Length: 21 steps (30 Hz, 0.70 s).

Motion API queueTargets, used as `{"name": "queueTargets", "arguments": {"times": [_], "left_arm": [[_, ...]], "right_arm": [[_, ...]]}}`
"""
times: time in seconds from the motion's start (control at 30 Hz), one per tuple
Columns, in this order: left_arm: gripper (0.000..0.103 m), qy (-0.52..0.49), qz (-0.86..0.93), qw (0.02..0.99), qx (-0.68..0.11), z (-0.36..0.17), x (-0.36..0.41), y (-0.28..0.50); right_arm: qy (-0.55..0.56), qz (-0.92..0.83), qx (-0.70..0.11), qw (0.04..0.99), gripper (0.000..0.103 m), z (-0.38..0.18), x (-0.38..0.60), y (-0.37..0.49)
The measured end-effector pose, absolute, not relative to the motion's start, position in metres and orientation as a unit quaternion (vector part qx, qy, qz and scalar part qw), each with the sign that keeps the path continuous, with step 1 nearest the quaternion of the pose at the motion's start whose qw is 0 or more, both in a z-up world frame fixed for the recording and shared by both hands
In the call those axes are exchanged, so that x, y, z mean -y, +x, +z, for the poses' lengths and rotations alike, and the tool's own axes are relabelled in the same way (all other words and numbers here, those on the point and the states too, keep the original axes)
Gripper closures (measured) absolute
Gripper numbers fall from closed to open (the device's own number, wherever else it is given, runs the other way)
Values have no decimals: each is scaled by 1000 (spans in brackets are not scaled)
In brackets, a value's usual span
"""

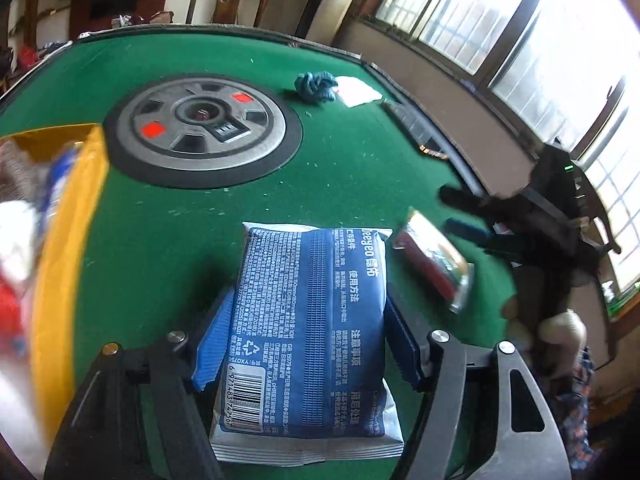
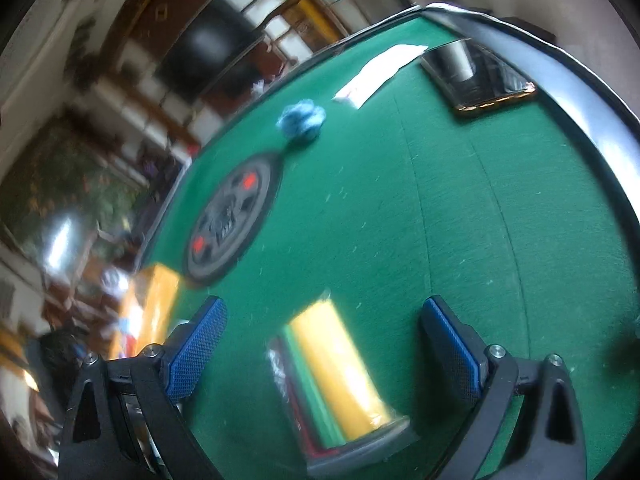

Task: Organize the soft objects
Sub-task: 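Carry the wipes pack toward the box with the left gripper while the right grasps the clear strip bag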

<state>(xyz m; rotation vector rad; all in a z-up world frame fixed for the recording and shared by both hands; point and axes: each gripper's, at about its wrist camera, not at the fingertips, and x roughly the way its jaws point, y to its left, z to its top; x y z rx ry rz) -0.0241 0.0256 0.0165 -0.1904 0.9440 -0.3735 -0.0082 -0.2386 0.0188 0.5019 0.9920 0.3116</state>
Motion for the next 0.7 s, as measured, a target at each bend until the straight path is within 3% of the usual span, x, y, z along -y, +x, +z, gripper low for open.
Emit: {"name": "queueTargets", "arguments": {"times": [0.33,0.4,0.5,0.57,0.7], "left_arm": [[34,-135,-176,890,-398,62,-96,-78],[34,-147,-166,892,-394,64,-113,-86],[34,-177,-146,892,-389,65,-150,-100],[34,-187,-127,895,-386,66,-169,-108],[34,-196,-59,902,-381,63,-218,-130]], "right_arm": [[32,93,-537,838,8,20,179,-27],[6,82,-533,842,14,18,174,-27],[-14,76,-525,848,32,20,168,-28],[-17,77,-520,850,61,22,165,-29],[5,91,-518,851,65,25,164,-32]]}}
